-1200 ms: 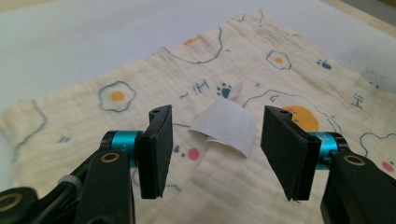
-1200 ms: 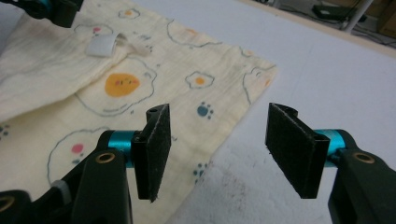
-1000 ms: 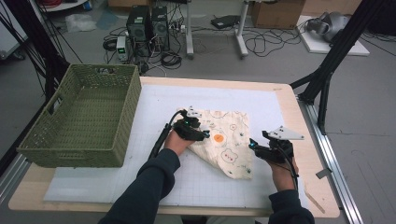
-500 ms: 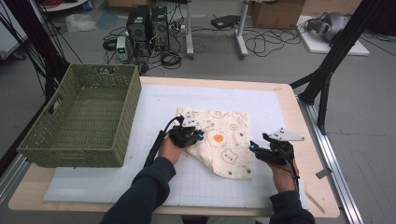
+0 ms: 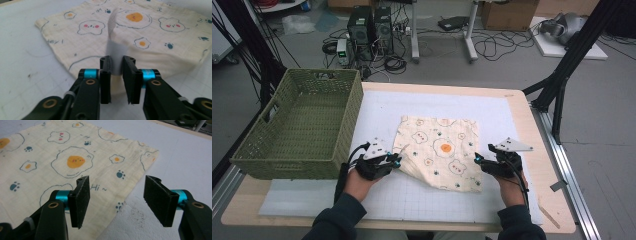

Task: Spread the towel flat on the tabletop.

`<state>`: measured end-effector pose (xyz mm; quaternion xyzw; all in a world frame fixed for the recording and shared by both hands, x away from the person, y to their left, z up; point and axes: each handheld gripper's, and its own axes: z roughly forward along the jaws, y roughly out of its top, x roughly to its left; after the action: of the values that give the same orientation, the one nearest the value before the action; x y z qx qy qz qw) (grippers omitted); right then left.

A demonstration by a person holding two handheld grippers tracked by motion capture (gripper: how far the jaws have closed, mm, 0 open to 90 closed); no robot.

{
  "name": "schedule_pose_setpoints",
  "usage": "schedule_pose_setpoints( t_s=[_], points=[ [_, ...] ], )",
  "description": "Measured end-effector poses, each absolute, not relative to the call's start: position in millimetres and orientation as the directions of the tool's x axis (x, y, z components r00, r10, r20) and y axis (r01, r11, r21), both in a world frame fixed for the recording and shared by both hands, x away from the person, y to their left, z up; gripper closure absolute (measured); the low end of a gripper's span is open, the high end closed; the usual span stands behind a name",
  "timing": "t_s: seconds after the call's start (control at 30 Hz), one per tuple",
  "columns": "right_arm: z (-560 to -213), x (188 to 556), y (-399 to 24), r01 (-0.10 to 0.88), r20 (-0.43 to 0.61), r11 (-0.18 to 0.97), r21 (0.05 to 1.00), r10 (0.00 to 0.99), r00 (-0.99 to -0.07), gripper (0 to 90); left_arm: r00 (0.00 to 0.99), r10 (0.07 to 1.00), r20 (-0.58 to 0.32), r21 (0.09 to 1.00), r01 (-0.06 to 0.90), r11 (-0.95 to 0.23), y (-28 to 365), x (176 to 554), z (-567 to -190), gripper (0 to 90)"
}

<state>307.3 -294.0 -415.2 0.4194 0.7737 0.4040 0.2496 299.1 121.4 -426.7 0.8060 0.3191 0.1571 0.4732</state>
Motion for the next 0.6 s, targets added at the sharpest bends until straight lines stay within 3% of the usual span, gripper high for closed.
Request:
schedule_pose_setpoints(
  t_s=[0.1, 0.17, 0.3, 0.6],
  points=[
    [-418, 308, -292, 0.453, -0.055, 0.334, 0.827, 0.849, -0.526, 37.2, 0.737, 0.67, -0.084, 0.881, 0.37, -0.296, 135, 292, -423, 51.7],
    [-420, 308, -291, 0.461, -0.06, 0.346, 0.817, 0.846, -0.529, 36.6, 0.729, 0.679, -0.092, 0.888, 0.368, -0.275, 141, 291, -421, 46.7],
    [-424, 309, -287, 0.483, -0.074, 0.376, 0.791, 0.843, -0.533, 36.0, 0.7, 0.707, -0.1, 0.899, 0.368, -0.237, 148, 294, -420, 43.3],
    [-431, 302, -280, 0.526, -0.077, 0.422, 0.738, 0.828, -0.556, 42.0, 0.64, 0.763, -0.089, 0.874, 0.417, -0.248, 143, 326, -433, 45.2]
  ],
)
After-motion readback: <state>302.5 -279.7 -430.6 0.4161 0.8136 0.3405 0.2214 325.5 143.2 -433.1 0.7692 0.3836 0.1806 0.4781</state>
